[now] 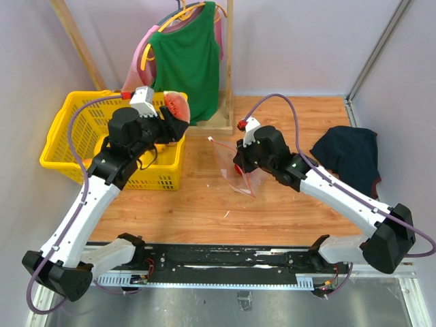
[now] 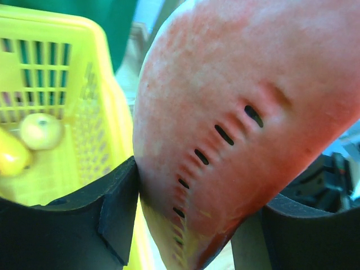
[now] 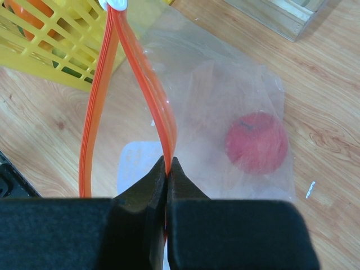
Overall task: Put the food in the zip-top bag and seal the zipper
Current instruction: Place the fake fruit in the zipper food storage bag.
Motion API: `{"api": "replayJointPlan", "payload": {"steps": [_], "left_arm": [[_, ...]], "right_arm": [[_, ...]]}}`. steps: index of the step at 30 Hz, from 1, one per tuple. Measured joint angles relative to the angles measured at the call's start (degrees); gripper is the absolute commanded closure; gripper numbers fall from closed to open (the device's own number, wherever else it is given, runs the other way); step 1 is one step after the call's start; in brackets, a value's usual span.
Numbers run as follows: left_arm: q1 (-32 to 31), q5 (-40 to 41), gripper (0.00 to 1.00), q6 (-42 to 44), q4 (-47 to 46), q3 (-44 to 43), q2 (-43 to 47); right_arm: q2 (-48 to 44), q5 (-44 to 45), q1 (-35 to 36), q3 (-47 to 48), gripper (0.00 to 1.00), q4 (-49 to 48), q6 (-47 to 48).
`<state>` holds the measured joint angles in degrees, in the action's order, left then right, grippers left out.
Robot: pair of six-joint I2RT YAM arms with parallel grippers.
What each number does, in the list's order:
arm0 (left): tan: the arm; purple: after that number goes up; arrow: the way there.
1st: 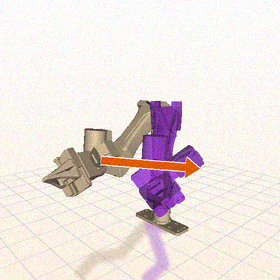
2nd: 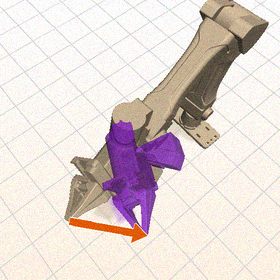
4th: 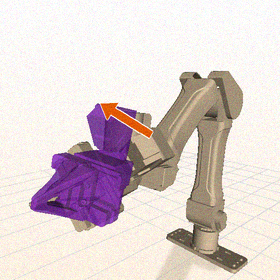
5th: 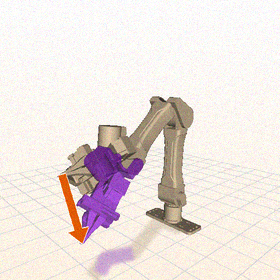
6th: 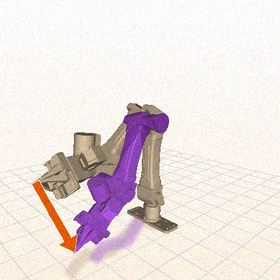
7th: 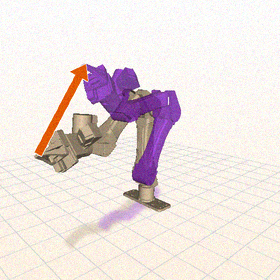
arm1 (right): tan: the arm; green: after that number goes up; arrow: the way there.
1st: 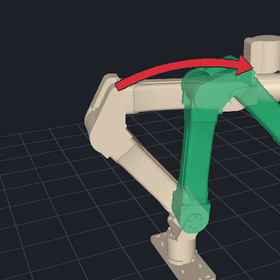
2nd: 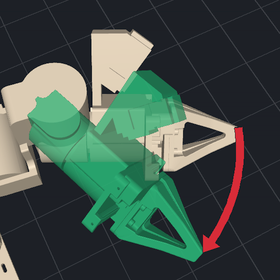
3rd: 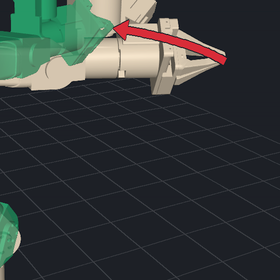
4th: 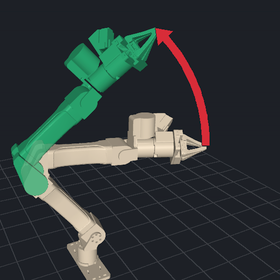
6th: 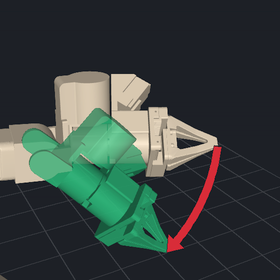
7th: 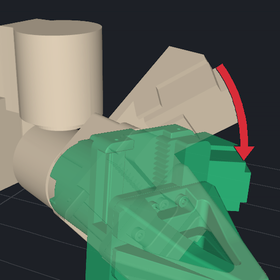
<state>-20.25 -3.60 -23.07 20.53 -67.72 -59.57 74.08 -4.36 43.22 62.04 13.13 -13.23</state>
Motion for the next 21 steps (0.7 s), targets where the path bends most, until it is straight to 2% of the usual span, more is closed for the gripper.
{"api": "replayJointPlan", "payload": {"steps": [9,21], "left_arm": [[-11.9,4.0,0.8,-6.1,-5.5,1.7,-1.5],[-23.9,16.5,0.82,-15.6,-16.4,8.8,-4.1]], "right_arm": [[-3.3,5.6,0.0,-2.7,0.99,-2.4,-2.3],[-5.9,14.6,0.8,-4.2,0.99,-5.7,-7.5]]}}
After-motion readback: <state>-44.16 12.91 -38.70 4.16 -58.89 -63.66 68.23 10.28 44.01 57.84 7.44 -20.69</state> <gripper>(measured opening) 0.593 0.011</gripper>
